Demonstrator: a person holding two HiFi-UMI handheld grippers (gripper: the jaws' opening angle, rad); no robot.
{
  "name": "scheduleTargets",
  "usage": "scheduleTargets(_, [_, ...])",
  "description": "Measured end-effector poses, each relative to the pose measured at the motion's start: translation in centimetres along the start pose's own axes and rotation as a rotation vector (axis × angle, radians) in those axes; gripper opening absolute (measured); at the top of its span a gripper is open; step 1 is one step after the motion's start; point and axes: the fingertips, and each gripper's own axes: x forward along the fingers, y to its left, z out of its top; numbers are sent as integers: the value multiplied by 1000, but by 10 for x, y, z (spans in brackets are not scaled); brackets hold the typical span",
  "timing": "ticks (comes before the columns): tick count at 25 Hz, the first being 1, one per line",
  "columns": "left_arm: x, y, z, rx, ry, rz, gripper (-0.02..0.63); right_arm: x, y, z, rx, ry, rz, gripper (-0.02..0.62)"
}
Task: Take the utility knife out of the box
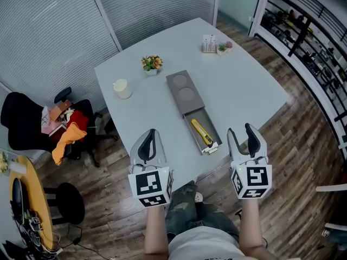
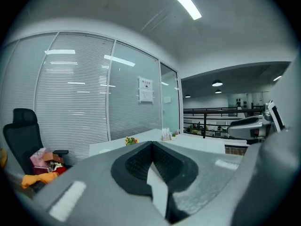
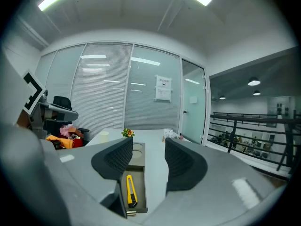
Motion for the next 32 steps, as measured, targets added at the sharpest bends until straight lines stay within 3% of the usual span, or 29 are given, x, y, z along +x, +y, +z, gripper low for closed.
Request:
scheduleTargets(15, [70,24,-16,-5,81,-32,0,77,9,-15,7,91,26,238])
scheduleTargets(32, [114,29,-67,-13,203,-72,0,122,30,-64,-5,247,96,239])
